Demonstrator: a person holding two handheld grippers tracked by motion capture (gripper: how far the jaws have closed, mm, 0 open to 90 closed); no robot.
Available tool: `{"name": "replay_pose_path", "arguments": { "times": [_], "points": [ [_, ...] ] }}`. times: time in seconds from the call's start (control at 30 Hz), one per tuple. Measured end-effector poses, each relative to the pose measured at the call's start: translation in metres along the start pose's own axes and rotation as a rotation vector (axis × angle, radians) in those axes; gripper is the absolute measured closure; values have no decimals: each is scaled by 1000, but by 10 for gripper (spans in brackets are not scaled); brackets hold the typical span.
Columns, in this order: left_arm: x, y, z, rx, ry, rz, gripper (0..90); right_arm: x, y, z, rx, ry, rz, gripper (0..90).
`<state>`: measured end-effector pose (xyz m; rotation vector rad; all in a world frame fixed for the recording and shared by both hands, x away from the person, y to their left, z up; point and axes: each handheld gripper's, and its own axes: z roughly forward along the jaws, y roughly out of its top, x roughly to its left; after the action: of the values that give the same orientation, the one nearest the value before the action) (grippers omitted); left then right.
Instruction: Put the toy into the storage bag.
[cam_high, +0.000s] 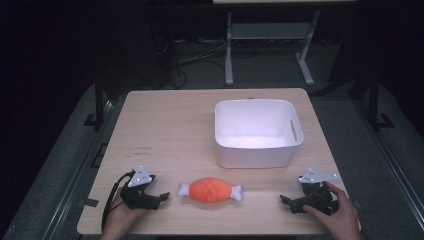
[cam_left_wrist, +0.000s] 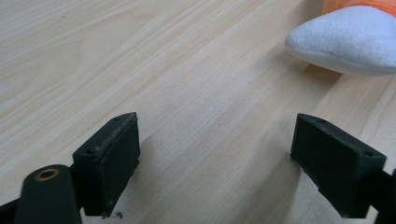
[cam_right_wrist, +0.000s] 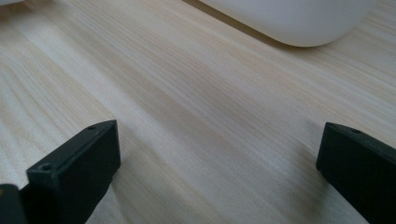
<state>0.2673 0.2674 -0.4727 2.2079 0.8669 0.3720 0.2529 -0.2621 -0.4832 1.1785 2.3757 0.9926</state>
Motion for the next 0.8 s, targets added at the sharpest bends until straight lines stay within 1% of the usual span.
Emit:
{"name": "replay_pose_path", "arguments": {
  "times": [0.03, 0.07, 0.1, 0.17, 0.3, 0.33, 0.37, 0.43, 0.47, 0.5, 0.57, 0.6, 0.7, 0.77, 0.8],
  "points": [
    [0, 0, 0, 0, 0, 0, 204, 0, 0, 0, 0, 0, 0, 0],
    [0, 0, -1, -4, -5, -9, 204, 0, 0, 0, 0, 0, 0, 0],
    [1, 0, -2, -3, -9, -14, 240, 0, 0, 0, 0, 0, 0, 0],
    [2, 0, -3, -4, -13, -24, 255, 0, 0, 0, 0, 0, 0, 0],
    [5, 2, -7, -1, -34, -41, 387, 0, 0, 0, 0, -1, 1, 0],
    [6, 3, -9, -1, -41, -34, 441, 0, 0, 0, 1, -2, 2, 0],
    [6, 5, -11, -1, -49, -37, 488, 0, 0, 0, 1, -3, 4, 0],
    [6, 9, -13, 2, -65, -35, 620, 0, 0, 0, 2, -4, 5, 0],
    [6, 11, -14, -1, -78, -34, 664, 0, 0, 0, 2, -4, 4, 0],
    [6, 14, -15, 3, -85, -31, 744, 0, 0, 0, 2, -4, 4, 0],
    [5, 20, -15, 10, -98, -15, 858, 0, 0, 0, 2, -4, 5, 0],
    [5, 23, -15, 14, -102, -10, 895, 0, 0, 0, 2, -4, 5, 0],
    [7, 31, -12, 29, -115, 1, 897, 0, 0, 0, 1, -3, 5, 0],
    [7, 35, -7, 36, -123, 2, 897, 0, 0, 0, 1, -4, 5, 0],
    [7, 37, -4, 43, -126, 10, 897, 0, 0, 0, 1, -3, 5, 0]
  ]
}}
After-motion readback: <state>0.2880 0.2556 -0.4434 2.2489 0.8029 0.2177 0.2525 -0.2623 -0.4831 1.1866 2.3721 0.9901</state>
